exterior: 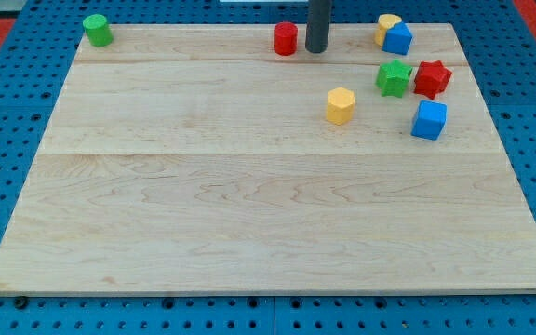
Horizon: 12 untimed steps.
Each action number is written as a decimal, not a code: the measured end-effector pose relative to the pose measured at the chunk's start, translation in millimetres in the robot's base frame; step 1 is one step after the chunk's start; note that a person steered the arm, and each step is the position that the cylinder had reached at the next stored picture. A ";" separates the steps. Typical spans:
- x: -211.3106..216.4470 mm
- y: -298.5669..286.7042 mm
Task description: Place the red circle at the top center
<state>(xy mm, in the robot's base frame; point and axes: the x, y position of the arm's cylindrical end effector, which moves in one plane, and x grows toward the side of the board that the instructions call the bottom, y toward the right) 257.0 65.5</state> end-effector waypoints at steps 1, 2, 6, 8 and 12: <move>17.0 -13.9; 16.0 -25.2; -26.4 -26.0; -26.1 -26.1; 13.4 24.9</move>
<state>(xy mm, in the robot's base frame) 270.4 90.3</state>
